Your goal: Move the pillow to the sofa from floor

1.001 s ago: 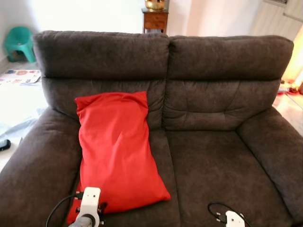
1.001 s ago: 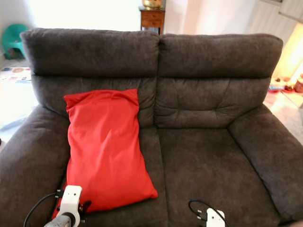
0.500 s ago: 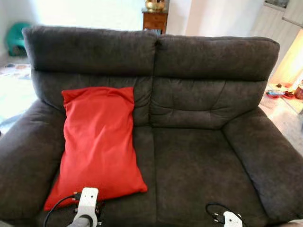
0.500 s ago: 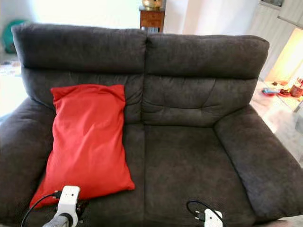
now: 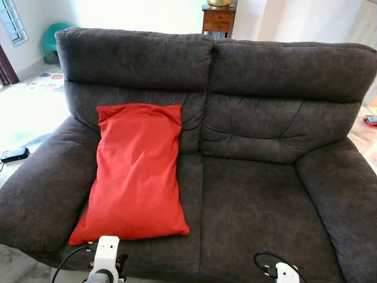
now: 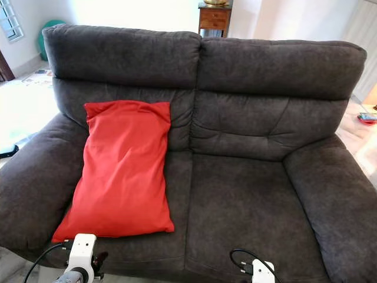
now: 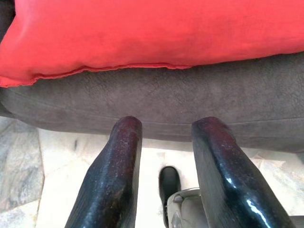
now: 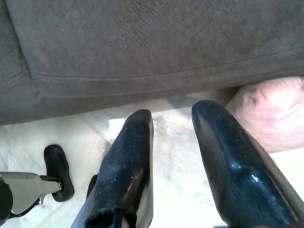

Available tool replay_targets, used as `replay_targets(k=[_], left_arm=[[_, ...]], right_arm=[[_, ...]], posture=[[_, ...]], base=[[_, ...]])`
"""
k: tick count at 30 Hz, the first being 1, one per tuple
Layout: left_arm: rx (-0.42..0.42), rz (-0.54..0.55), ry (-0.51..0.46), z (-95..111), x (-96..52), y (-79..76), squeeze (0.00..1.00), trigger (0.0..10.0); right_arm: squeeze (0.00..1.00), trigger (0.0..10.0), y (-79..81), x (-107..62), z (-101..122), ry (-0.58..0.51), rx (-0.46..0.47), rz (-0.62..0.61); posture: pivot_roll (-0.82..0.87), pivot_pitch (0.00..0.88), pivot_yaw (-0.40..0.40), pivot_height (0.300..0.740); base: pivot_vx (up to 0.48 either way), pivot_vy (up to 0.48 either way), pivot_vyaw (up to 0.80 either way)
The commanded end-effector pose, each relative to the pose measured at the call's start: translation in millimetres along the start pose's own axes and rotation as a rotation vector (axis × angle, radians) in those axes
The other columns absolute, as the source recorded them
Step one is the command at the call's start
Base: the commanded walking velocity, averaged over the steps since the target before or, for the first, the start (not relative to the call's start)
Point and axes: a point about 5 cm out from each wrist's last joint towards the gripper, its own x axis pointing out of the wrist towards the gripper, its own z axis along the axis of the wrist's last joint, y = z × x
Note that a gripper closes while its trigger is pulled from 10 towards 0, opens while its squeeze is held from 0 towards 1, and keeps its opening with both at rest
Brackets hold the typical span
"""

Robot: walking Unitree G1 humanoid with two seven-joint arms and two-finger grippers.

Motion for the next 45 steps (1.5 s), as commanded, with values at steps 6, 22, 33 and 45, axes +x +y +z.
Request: replay_targets(k=[6,22,33,45], left_arm=[[-0.002,0.002,0.001,-0.7,-0.3,1.7,0.00,10.0],[-0.003,-0.005,-0.007,-0.9,-0.8,0.8,0.00,10.0],[-0.010,0.001,-0.011,-0.3,-0.8,1.7,0.00,10.0],[-0.011,0.005,-0.016,1.7,-0.1,2.7,0.00,10.0]], right_arm=[[0.00,10.0,0.0,0.3,1.9,-0.007,0.004,-0.001],[0.00,10.0,0.1,0.2,1.1,-0.006,0.010,-0.002],[0.00,10.0,0.0,0.3,2.1,-0.008,0.008,0.002],[0.00,10.0,0.3,0.5,3.3,-0.014,0.009,0.005]], posture=[[0.03,0.000,-0.053,0.736],[0.03,0.000,-0.054,0.736],[0.03,0.000,-0.055,0.736],[0.03,0.000,-0.055,0.736]], base=[[0.000,0.000,0.00],[-0.089,0.000,0.00],[-0.295,0.000,0.00],[-0.294,0.000,0.00]])
